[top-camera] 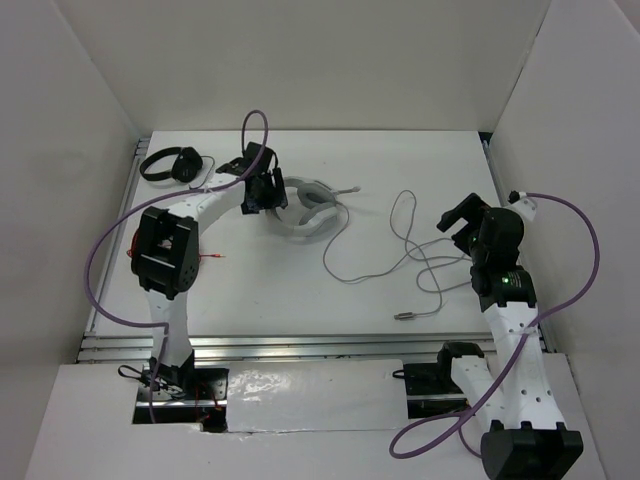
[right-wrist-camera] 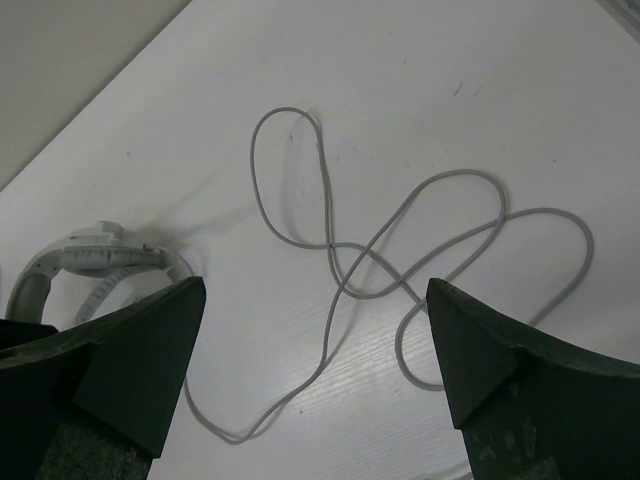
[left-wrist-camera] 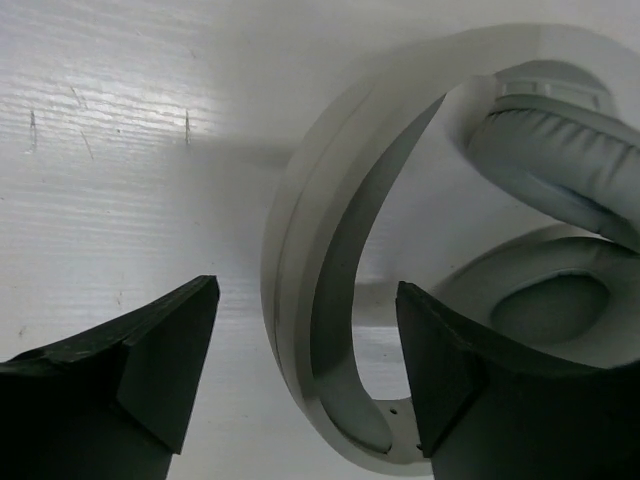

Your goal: Wrap the headphones

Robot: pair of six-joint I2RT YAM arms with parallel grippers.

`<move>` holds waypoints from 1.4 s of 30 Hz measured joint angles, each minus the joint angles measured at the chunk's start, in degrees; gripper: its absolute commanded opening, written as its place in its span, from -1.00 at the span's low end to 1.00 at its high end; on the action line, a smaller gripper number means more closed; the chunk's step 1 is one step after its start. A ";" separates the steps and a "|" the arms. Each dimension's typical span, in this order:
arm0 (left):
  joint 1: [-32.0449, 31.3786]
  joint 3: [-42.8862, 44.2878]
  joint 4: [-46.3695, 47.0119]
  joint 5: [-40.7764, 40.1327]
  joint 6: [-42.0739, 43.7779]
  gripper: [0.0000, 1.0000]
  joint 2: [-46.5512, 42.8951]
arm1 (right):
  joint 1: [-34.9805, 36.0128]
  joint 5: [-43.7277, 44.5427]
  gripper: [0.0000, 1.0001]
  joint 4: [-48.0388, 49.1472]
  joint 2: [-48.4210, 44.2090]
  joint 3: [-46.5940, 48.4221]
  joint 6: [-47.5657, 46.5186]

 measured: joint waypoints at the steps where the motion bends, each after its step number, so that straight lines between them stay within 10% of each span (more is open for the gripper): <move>1: -0.15 -0.04 -0.26 0.00 0.04 0.63 0.50 | 0.00 0.07 0.99 0.04 0.02 0.00 -0.07; 14: -2.01 2.47 -2.58 -2.89 1.42 -1.00 4.98 | 0.11 0.22 0.99 0.07 -0.48 -0.26 -0.61; 26: -1.62 2.54 -4.24 -4.70 1.60 -1.00 3.41 | 4.55 -7.74 0.99 4.22 -2.38 -3.04 -6.69; 42: 2.36 20.02 -6.03 -0.28 4.20 -1.00 -21.86 | 27.12 -9.75 0.99 24.76 12.22 -10.23 -31.91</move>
